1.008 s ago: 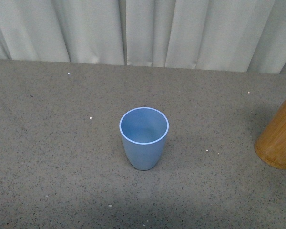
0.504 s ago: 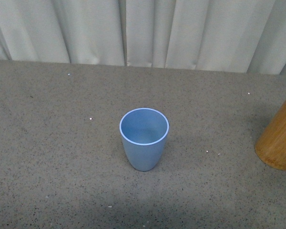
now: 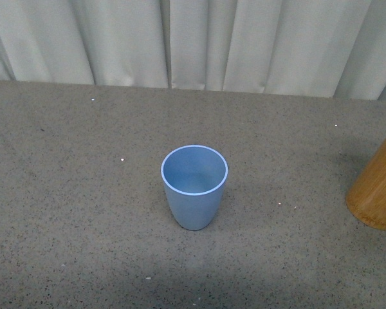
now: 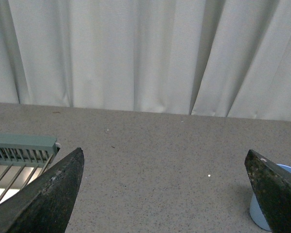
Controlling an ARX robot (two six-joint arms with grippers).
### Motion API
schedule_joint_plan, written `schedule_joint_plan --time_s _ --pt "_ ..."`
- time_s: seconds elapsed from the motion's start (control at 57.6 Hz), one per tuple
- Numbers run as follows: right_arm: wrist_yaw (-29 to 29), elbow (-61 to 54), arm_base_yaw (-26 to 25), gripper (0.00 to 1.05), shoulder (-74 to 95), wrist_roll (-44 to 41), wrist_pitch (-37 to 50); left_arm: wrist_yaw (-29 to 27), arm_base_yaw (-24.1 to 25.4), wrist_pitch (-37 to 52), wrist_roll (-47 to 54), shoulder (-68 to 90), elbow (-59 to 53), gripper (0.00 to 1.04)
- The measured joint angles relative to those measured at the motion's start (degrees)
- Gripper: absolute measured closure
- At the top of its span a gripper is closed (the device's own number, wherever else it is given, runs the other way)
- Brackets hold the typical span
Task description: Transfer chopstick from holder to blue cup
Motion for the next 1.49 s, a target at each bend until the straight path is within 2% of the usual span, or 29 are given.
schedule_joint_plan --time_s 0.295,0.469,0.66,0.764,0.886,1.251,1.494 --pt "1.1 -2.7 -0.9 1.03 -11.5 -2.4 0.2 0.0 0.0 0.0 0.0 0.0 0.0 0.07" --pt "0.2 -2.6 -2.5 1.03 -19.9 -3.6 -2.9 0.0 0.0 0.0 0.0 0.0 0.0 0.07" --pt "-0.5 -1.7 -0.6 1.03 -25.0 -2.3 -4.9 0.0 0.0 0.0 0.0 0.0 0.0 0.07" --pt "0.2 -1.6 2.0 1.03 -25.8 -0.5 -5.7 0.0 0.0 0.0 0.0 0.0 0.0 0.07" --pt "2.1 -1.6 7.5 1.03 -25.2 2.0 -5.0 0.0 0.0 0.0 0.0 0.0 0.0 0.07" --pt "6.8 -1.9 22.8 1.03 -13.7 6.7 5.3 0.0 0.0 0.0 0.0 0.0 0.0 0.07" --pt "7.5 -1.8 27.4 1.03 -7.5 8.8 7.1 0.0 0.0 0.0 0.0 0.0 0.0 0.07"
